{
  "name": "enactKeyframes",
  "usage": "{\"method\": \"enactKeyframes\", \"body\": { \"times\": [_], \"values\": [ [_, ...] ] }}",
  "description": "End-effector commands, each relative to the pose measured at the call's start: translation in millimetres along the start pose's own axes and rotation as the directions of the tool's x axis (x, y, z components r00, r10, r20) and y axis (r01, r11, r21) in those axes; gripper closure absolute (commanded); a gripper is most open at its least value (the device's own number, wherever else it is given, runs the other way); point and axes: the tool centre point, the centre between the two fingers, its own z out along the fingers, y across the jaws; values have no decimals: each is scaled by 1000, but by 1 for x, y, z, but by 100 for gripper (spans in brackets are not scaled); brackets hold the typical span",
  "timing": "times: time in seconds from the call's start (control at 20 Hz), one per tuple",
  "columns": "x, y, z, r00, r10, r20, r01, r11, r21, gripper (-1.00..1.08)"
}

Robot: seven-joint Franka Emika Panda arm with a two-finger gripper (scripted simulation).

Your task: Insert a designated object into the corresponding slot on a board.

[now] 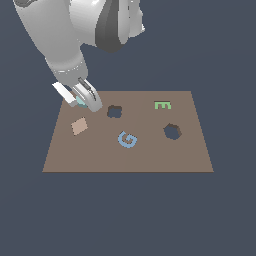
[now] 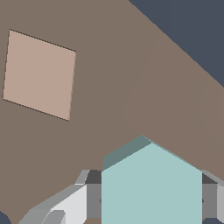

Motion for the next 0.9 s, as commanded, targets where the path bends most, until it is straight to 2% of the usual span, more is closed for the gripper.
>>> {"method": "enactKeyframes", "body": {
  "times": [0.0,0.3,0.55,0.85],
  "values": [
    [0,0,0,1000,0,0,0,1000,0,108],
    [3,-4,0,1000,-26,0,26,1000,0,108],
    [10,-17,-1,995,-105,0,105,995,0,108],
    [23,-46,-2,963,-268,0,268,963,0,108]
  ]
}}
